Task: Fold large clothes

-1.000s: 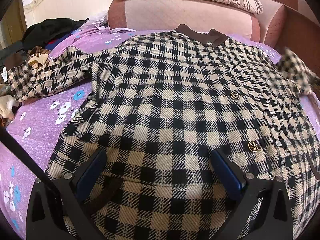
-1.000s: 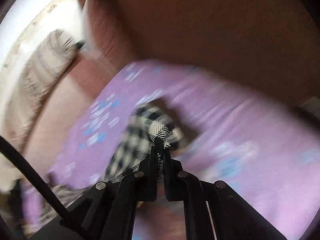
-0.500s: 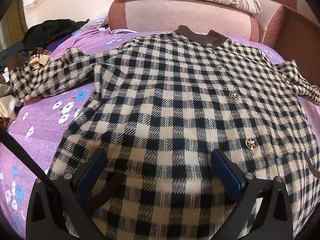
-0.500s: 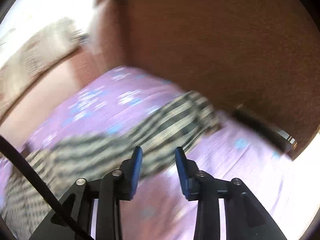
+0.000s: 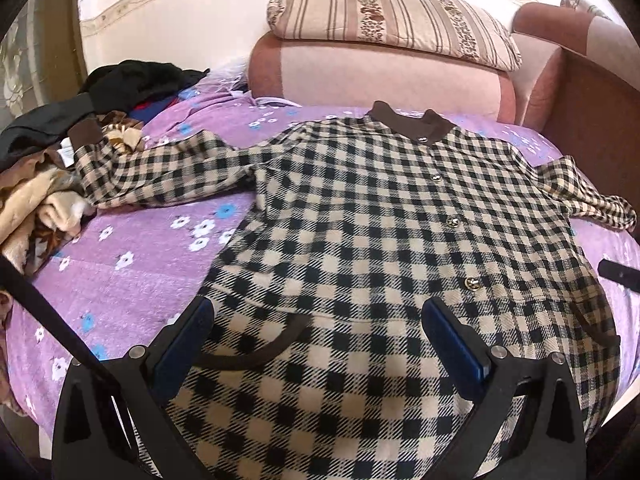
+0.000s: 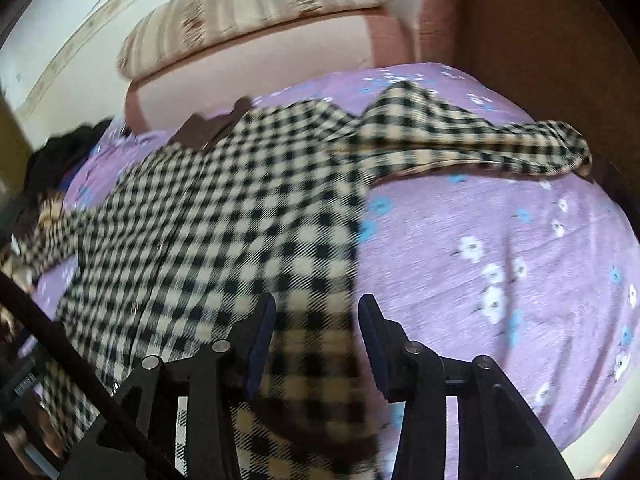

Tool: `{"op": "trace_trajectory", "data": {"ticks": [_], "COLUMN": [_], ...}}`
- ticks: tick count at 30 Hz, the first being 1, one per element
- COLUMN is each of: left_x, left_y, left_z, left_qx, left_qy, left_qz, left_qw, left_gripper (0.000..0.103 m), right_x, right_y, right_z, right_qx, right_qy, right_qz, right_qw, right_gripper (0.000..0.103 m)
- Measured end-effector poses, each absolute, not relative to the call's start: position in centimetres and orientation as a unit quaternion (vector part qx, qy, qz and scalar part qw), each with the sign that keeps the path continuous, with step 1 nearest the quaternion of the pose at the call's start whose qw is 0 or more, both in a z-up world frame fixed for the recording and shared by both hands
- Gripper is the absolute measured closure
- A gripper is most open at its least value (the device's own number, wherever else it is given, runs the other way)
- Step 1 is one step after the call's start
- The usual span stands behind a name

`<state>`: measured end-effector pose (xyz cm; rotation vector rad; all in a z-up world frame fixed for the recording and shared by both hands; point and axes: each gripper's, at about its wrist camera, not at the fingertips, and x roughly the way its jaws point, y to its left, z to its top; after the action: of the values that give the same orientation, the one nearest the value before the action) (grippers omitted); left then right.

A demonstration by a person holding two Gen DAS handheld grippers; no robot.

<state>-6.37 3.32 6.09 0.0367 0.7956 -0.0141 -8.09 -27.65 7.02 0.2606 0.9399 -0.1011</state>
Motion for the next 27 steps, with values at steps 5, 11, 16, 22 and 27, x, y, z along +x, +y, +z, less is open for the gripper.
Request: {"op": "trace_trajectory", "data": {"ticks": [5, 11, 16, 22, 27], "left_x": [-6.4, -5.9, -5.1, -2.8, 1.3], "left_y": [4.4, 4.8, 5.3, 10.1, 18.4], "left_z": [6.1, 5.9, 5.5, 7.7, 11.1], "left_qx": [0.005, -0.003, -0.004, -0.031, -0.057], "left_qy": [0.393, 0.397, 0.403, 0.383, 0.341], "left_qz": [0.000, 0.004, 0.010, 0.054, 0.144], "left_qw": [0.919, 0.918, 0.915, 0.922, 0.927], "left_gripper": [0.000, 0.000, 0.000, 0.000, 0.000], "right_x": [-7.1, -6.8, -6.1, -5.1, -4.3], "right_y": [-26.6, -26.2, -25.6, -24.5, -23.8], "right_z": [6.4, 5.9, 5.1, 4.6, 3.8], "right_qx": [0.083, 0.074, 0.068, 0.059, 0.056], "right_qy": [0.446, 0.447, 0.452, 0.454, 0.461], "right_qz": [-0.045, -0.041, -0.037, -0.026, -0.025], "right_qw": [0.890, 0.890, 0.889, 0.889, 0.885], "right_gripper": [0.053, 0.050, 0.050, 0.049, 0.046]}}
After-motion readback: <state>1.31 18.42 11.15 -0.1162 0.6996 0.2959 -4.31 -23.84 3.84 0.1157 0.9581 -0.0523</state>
